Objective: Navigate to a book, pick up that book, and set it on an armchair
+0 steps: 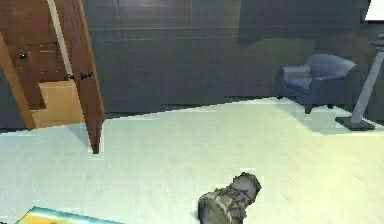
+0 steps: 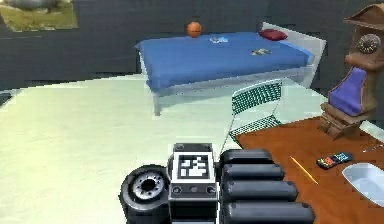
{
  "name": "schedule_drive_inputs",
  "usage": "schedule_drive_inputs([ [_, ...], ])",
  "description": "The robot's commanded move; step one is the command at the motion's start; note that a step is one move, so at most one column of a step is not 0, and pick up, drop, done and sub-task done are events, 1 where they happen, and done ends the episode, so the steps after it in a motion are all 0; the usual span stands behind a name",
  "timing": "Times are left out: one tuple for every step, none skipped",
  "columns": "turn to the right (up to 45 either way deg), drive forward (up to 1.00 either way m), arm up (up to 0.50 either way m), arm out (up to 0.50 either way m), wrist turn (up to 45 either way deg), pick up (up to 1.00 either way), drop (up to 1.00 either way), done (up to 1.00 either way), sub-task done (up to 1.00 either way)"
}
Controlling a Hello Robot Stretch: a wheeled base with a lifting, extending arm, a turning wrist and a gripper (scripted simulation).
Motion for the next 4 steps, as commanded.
schedule_drive_inputs([
  [-18.0, 0.0, 0.0, 0.0, 0.0, 0.0, 0.0, 0.0, 0.0],
  [0.0, 0.3, 0.0, 0.0, 0.0, 0.0, 0.0, 0.0, 0.0],
  [45.0, 0.0, 0.0, 0.0, 0.0, 0.0, 0.0, 0.0, 0.0],
  [42.0, 0.0, 0.0, 0.0, 0.0, 0.0, 0.0, 0.0, 0.0],
])
